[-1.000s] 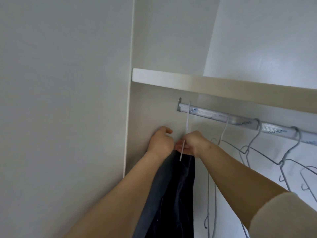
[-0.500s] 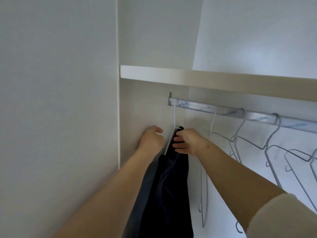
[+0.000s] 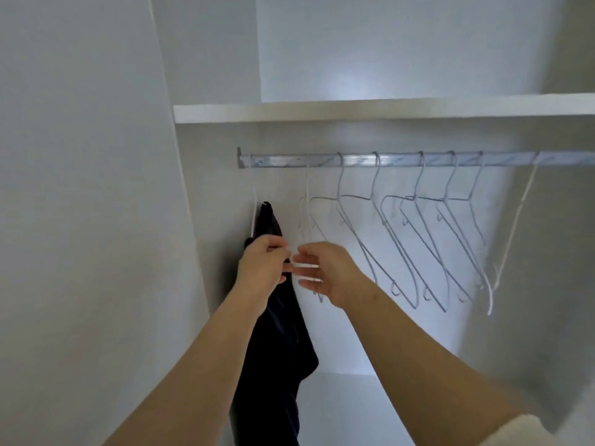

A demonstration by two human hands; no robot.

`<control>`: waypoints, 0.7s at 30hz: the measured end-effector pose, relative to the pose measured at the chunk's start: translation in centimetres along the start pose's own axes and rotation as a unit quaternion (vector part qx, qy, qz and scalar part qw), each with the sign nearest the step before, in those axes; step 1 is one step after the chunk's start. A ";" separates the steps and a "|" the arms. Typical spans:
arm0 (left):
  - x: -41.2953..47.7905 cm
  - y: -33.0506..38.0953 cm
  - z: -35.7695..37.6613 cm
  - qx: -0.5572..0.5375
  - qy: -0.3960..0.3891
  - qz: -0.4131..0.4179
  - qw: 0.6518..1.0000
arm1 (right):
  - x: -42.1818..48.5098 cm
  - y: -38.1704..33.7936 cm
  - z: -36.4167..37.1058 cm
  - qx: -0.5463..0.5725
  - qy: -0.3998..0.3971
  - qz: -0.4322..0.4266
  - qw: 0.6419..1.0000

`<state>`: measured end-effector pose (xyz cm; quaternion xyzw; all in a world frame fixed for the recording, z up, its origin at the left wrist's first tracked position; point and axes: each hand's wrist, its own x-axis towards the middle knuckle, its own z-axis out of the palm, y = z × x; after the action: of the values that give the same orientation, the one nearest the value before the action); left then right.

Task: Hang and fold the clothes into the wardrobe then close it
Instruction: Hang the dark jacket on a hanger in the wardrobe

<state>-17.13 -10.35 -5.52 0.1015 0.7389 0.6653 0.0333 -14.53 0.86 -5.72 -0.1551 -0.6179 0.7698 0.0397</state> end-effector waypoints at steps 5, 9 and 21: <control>-8.0 -3.8 5.5 0.047 -0.125 -0.070 0.989 | -9.2 6.8 -7.3 0.031 0.169 0.054 0.984; -16.4 -5.4 11.5 0.087 -0.275 -0.080 0.954 | -19.3 11.5 -13.6 0.064 0.300 0.070 0.949; -54.8 -9.2 25.9 0.134 -0.605 -0.097 0.779 | -60.3 26.2 -24.8 0.203 0.599 0.101 0.768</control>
<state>40.21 3.45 -22.29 0.4145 0.6540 0.3548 0.5241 53.24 2.83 -24.20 -0.6350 -0.2786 0.6275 0.3542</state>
